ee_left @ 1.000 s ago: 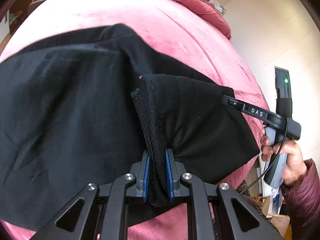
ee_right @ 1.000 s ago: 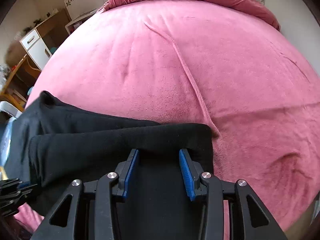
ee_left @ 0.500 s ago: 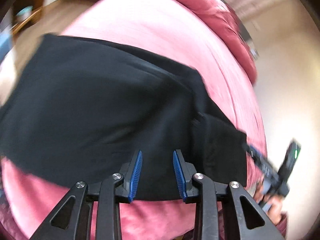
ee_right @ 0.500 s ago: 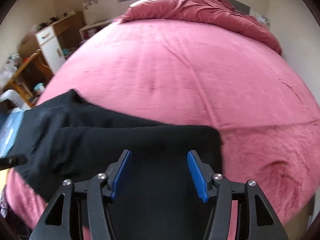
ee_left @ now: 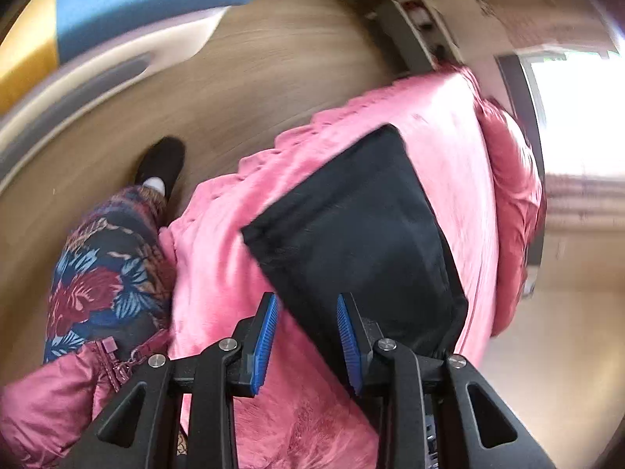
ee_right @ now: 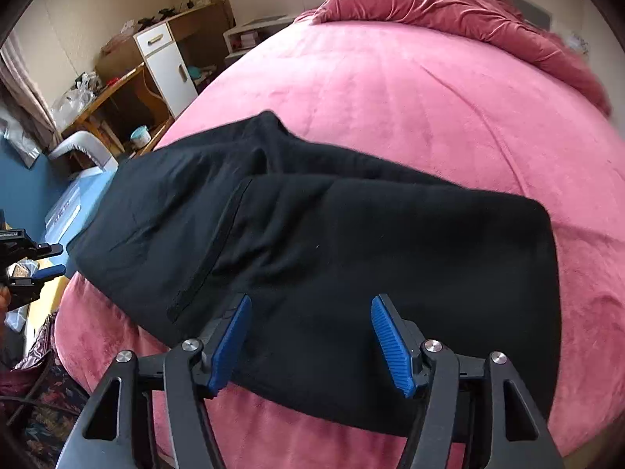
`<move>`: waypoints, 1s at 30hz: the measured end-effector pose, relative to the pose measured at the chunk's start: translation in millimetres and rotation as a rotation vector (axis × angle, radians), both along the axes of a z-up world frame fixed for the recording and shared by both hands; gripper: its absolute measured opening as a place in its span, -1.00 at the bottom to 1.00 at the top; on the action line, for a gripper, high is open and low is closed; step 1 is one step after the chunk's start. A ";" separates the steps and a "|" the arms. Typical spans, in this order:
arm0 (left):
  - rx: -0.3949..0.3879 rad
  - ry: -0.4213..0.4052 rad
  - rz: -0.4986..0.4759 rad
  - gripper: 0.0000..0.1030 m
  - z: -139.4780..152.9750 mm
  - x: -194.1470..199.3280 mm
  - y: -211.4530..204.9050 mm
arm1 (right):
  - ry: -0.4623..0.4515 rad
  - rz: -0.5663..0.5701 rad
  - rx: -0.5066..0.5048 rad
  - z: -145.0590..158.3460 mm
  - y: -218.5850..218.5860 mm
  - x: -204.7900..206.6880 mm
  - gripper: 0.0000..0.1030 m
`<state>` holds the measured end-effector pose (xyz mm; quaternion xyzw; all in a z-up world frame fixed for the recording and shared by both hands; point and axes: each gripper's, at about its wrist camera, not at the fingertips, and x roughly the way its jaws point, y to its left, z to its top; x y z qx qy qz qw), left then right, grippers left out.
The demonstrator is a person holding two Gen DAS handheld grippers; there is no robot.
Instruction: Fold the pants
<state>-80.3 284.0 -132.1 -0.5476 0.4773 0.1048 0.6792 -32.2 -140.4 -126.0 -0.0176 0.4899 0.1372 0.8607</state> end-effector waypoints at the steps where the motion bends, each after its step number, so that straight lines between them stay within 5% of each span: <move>1: -0.007 0.000 0.004 -0.40 -2.3 0.0 -0.3 | 0.003 0.002 -0.004 -1.1 1.3 -0.8 0.27; 12: -0.020 0.045 0.053 -0.40 -31.6 15.2 0.6 | 0.048 -0.045 -0.002 -14.0 -10.5 5.5 0.33; 21: 0.149 -0.018 -0.033 -0.74 -16.0 29.9 -10.4 | 0.054 -0.048 -0.010 -19.7 -11.2 4.8 0.38; 26: 0.305 -0.223 -0.184 -0.76 35.1 45.4 -44.3 | 0.054 -0.049 0.004 -19.4 -13.3 3.9 0.38; 30: 0.410 -0.463 -0.474 -0.76 85.4 65.2 -112.3 | 0.054 -0.051 0.024 -15.7 -16.5 2.6 0.38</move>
